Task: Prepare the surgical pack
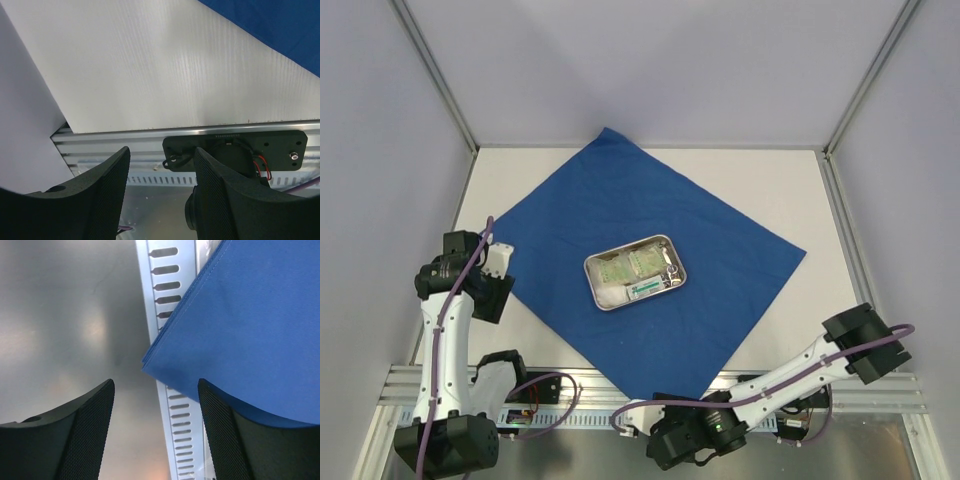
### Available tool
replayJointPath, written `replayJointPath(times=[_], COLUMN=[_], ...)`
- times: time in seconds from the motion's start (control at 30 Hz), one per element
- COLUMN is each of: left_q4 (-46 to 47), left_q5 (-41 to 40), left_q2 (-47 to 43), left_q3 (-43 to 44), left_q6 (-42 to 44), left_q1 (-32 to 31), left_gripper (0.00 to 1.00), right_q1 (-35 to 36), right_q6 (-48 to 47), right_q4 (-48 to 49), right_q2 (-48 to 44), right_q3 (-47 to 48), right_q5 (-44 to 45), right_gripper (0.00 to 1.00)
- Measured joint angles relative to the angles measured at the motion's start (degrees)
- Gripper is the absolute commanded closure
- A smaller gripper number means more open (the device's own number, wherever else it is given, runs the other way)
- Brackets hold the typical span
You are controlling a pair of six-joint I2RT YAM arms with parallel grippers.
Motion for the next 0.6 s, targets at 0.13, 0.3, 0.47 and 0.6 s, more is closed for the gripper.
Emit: replayJointPath(times=[0.13, 0.3, 0.47, 0.6], left_q4=[-0.7, -1.0, -1.3, -1.4], left_q5=[0.3, 0.7, 0.9, 1.4], left_q2=[-0.9, -2.6, -3.2, -3.2], left_q3=[0.0, 0.0, 0.0, 0.0], left_q6=[-0.2, -0.3, -0.3, -0.3], left_q1=[0.0, 0.0, 0.0, 0.0], left_gripper=[0.36, 0.36, 0.36, 0.36], right_q1=[0.0, 0.0, 0.3, 0.2], right_q6=[0.4, 2.3, 4.6, 6.1], right_q4=[-0.1, 0.8, 1.3, 0.4], right_q2=[6.0, 8.1, 9.8, 10.0], right_q3=[1.8, 3.1, 4.3, 4.2], right_q5=[1.6, 2.4, 4.1, 6.6], right_gripper=[0.31, 0.44, 0.77, 0.95])
